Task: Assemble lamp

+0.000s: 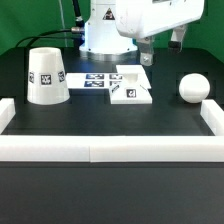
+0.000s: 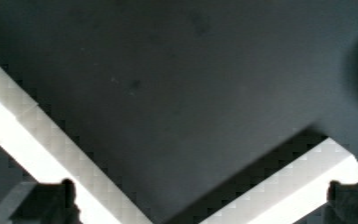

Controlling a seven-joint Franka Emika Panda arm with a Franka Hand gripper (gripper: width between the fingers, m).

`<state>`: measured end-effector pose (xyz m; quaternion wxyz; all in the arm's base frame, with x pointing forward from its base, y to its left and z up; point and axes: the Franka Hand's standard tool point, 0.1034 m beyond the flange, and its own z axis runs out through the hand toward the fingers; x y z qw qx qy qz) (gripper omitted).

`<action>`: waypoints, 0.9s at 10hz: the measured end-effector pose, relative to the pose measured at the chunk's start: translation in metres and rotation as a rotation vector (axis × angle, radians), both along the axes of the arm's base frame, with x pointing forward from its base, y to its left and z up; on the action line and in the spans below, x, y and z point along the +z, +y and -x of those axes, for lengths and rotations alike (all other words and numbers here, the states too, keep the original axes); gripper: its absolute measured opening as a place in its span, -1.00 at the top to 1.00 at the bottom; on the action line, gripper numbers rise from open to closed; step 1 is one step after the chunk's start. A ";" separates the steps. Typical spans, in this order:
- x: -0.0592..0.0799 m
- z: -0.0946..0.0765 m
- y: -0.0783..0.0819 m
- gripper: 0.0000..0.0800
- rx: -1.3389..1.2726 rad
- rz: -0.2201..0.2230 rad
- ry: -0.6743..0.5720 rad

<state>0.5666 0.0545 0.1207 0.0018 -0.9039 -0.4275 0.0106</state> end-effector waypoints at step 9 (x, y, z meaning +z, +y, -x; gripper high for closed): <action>-0.004 0.037 -0.019 -0.75 -0.443 0.015 -0.003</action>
Offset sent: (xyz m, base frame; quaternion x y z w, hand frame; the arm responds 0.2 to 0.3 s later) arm -0.0402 -0.0189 0.0020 -0.0174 0.0083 0.1480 0.9888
